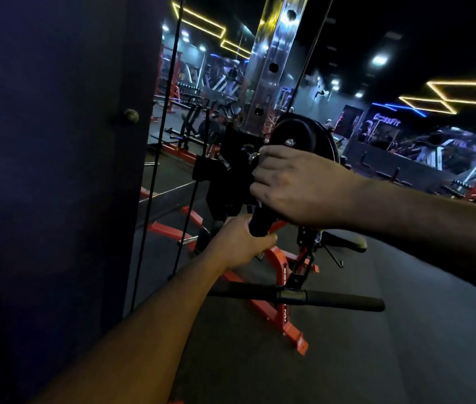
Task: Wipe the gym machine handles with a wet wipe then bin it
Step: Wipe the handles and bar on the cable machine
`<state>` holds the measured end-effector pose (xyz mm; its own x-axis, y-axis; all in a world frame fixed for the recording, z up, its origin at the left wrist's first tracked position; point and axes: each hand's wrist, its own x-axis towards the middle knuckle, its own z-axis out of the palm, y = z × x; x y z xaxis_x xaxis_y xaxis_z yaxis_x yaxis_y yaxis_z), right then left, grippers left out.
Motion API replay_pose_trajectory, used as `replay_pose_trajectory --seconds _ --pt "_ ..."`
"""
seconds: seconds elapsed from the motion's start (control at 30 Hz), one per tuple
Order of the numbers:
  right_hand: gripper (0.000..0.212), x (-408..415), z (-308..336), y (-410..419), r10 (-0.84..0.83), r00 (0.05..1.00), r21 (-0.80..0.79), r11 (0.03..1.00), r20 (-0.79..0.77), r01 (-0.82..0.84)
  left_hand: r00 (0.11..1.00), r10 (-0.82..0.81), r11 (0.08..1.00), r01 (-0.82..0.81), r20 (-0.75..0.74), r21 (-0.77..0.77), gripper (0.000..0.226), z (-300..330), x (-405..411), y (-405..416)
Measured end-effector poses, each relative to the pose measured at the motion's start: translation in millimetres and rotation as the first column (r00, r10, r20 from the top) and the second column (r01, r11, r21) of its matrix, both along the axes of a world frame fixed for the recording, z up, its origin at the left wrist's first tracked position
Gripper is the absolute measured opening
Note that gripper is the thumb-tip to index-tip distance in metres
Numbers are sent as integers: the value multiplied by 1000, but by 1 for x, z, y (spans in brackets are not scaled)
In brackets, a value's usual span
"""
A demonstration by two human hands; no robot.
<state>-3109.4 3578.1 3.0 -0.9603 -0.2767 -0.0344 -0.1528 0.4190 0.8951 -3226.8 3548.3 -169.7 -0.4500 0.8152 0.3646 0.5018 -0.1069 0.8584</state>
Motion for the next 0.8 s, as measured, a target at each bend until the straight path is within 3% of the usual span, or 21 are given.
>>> replay_pose_trajectory --seconds 0.07,0.23,0.4,0.5,0.57,0.63,0.8 --pt "33 -8 0 -9 -36 999 11 999 4 36 1000 1 1000 -1 11 2 33 1 -1 -1" --pt "25 -28 4 -37 -309 947 45 951 92 306 1000 4 1000 -4 15 -15 25 3 2 -5" --pt "24 -42 0 -42 -448 891 95 893 71 441 999 -30 999 31 37 -35 22 5 1 -7" --pt "23 -31 -11 -36 -351 930 121 933 114 338 998 -37 999 38 55 -18 16 4 0 -8" --pt "30 -15 -17 -22 -174 976 78 983 134 164 999 -13 1000 13 45 -19 41 2 -1 -4" --pt "35 4 -12 -2 -51 990 64 997 128 43 1000 -13 1000 13 25 -20 27 1 -2 -3" --pt "28 8 -6 9 5 1000 10 1000 -4 -5 998 -55 998 54 -15 -17 24 0 -5 -2"
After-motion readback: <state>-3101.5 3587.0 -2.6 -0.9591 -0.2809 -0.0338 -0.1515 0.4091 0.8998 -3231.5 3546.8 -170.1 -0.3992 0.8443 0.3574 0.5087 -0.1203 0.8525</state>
